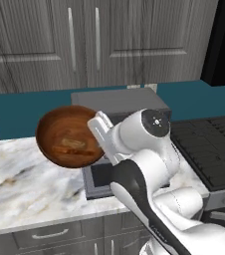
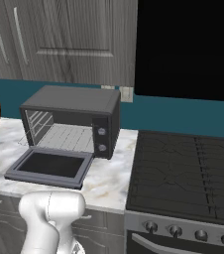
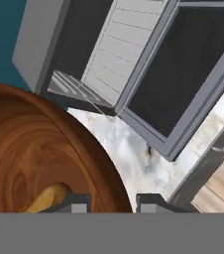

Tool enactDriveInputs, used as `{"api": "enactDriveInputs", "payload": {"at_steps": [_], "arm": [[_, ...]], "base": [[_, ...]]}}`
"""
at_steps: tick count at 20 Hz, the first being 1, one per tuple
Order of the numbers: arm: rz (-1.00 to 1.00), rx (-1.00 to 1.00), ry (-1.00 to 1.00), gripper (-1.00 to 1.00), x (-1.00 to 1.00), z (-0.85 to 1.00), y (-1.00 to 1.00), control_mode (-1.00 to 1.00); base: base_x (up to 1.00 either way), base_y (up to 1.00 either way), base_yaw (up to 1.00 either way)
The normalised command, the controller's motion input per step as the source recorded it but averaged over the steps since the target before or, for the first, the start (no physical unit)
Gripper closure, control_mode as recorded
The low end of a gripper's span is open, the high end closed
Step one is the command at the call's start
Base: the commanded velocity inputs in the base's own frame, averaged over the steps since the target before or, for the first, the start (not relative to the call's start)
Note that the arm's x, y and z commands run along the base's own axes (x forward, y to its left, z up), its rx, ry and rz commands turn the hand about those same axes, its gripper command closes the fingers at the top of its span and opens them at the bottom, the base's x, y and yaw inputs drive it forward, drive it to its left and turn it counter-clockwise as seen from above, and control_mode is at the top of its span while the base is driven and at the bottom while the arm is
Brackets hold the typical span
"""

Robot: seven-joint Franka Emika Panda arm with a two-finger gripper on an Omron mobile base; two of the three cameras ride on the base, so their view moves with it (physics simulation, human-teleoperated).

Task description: Pick up the heated bread from the toaster oven and place it in the bowl. Then move the bread bowl to the dining counter.

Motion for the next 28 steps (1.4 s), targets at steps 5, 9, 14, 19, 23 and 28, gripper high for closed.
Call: {"api": "enactDriveInputs", "payload": {"at_steps": [5,9,14,19,23,28], "arm": [[-0.16,0.00,0.01,1.00,-0.12,0.44,-1.00,-1.00],[-0.03,0.04,0.06,1.00,-0.04,0.36,-0.93,-1.00],[0.00,0.01,0.00,1.00,0.00,0.02,-0.24,-1.00],[0.00,0.00,0.00,1.00,-0.03,0.00,0.00,-1.00],[0.00,0.00,0.00,1.00,0.00,0.00,0.00,1.00],[0.00,0.00,0.00,1.00,0.00,0.00,0.00,1.00]], "base": [[0.00,0.00,0.00],[0.00,0.00,0.00],[0.00,0.00,0.00],[0.00,0.00,0.00],[-0.53,-0.33,0.03],[-0.62,-0.36,0.32]]}}
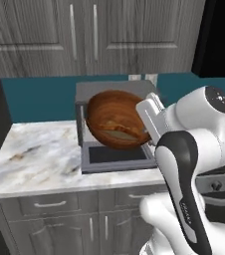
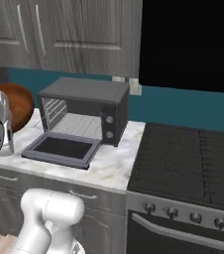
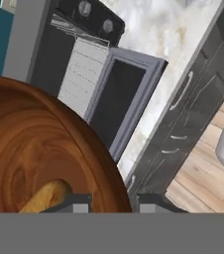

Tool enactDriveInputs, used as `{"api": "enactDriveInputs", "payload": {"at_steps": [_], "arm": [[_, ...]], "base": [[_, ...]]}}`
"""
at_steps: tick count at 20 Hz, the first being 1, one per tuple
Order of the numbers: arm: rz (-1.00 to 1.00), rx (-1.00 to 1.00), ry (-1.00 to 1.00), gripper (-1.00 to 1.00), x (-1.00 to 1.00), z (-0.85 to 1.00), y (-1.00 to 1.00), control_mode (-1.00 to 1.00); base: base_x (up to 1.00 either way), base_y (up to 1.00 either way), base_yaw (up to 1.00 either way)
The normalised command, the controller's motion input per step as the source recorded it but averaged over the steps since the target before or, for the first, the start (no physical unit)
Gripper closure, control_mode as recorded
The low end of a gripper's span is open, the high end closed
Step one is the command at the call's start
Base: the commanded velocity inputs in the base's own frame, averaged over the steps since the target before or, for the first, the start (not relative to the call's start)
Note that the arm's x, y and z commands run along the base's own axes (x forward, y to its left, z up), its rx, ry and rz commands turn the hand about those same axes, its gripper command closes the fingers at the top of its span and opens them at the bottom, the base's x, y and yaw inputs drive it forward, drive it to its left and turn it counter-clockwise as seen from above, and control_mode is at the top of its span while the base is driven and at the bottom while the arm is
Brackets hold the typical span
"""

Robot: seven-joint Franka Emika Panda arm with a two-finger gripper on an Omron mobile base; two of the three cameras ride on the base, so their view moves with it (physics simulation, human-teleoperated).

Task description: Pick up the heated bread from the toaster oven and place it in the bowl. Then move the bread bowl to the dining counter.

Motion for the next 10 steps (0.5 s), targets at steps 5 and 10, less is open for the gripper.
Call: {"api": "enactDriveInputs", "payload": {"at_steps": [5,10], "arm": [[0.00,0.00,0.00,1.00,0.00,0.00,0.00,1.00],[0.00,0.00,0.00,1.00,0.00,0.00,0.00,1.00]], "base": [[-0.53,-0.31,0.66],[-0.63,-0.31,0.94]]}}
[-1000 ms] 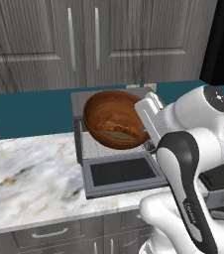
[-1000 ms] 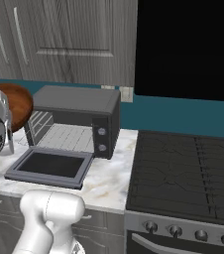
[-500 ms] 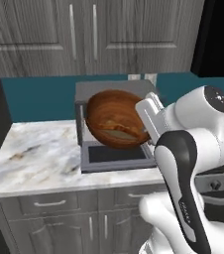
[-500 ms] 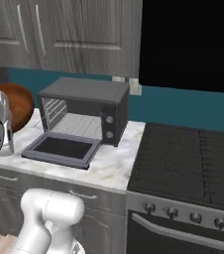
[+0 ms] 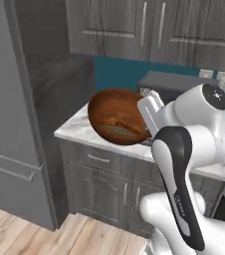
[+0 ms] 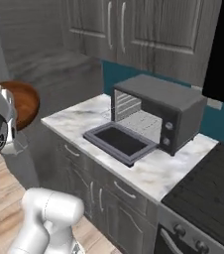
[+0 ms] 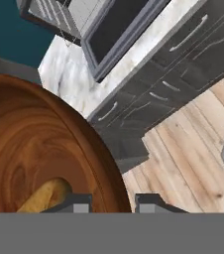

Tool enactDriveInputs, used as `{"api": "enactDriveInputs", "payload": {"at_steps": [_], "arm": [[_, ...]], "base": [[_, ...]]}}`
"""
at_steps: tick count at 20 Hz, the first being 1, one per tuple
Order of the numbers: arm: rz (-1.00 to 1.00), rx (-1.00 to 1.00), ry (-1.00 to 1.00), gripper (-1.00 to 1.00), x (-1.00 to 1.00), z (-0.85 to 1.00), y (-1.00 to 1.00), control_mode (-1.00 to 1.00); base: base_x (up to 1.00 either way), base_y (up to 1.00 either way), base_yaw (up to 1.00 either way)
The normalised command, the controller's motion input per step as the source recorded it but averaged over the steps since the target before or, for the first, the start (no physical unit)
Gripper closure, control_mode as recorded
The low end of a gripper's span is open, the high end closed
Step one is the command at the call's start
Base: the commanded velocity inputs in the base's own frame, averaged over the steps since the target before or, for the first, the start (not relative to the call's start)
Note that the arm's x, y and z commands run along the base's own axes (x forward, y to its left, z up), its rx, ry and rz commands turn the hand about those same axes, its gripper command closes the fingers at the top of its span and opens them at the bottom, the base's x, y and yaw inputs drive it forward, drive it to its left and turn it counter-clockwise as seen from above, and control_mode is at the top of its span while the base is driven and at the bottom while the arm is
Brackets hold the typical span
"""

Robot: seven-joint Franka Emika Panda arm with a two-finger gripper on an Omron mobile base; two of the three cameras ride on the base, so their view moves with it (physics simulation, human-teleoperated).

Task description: Pick up the heated bread from the toaster oven and place it in the bowl. Then move the bread bowl to the dining counter.

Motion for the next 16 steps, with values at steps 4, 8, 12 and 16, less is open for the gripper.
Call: {"api": "enactDriveInputs", "payload": {"at_steps": [4,8,12,16], "arm": [[0.00,0.00,0.00,1.00,0.00,0.00,0.00,1.00],[0.00,0.00,0.00,1.00,0.00,0.00,0.00,1.00],[0.00,0.00,0.00,1.00,0.00,0.00,0.00,1.00],[0.00,0.00,0.00,1.00,0.00,0.00,0.00,1.00]], "base": [[-0.47,-0.21,1.00],[-0.30,-0.14,1.00],[-0.04,-0.01,1.00],[0.00,0.00,1.00]]}}
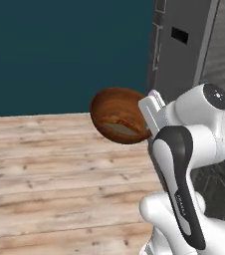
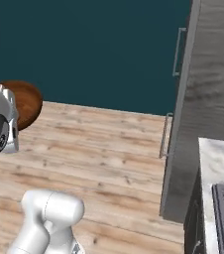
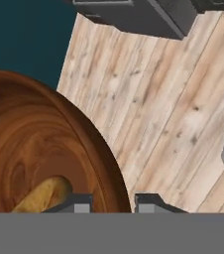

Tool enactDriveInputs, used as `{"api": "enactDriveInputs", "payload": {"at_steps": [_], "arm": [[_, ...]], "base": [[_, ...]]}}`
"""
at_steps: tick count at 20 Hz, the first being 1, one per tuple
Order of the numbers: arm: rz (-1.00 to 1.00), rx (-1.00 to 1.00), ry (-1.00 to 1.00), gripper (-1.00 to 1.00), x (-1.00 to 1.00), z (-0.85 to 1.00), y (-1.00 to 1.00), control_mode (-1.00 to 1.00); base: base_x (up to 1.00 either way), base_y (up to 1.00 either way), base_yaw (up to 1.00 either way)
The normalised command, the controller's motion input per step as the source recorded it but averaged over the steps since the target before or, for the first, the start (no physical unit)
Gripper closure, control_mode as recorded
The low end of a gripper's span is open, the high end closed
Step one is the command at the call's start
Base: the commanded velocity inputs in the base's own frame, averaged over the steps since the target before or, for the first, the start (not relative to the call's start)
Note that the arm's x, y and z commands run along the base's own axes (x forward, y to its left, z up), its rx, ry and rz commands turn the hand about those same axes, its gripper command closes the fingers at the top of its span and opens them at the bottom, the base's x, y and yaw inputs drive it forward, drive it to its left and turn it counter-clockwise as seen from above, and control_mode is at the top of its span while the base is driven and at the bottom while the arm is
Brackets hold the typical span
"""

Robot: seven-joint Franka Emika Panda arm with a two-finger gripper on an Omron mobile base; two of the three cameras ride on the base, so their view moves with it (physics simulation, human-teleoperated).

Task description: Pick up the heated bread from the toaster oven and place it in the bowl. Then move the bread bowl to the dining counter.

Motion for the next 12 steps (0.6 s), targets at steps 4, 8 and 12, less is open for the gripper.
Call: {"api": "enactDriveInputs", "payload": {"at_steps": [4,8,12], "arm": [[0.00,0.00,0.00,1.00,0.00,0.00,0.00,1.00],[0.00,0.00,0.00,1.00,0.00,0.00,0.00,1.00],[0.00,0.00,0.00,1.00,0.00,0.00,0.00,1.00]], "base": [[0.00,0.00,1.00],[0.00,0.00,1.00],[0.00,0.00,1.00]]}}
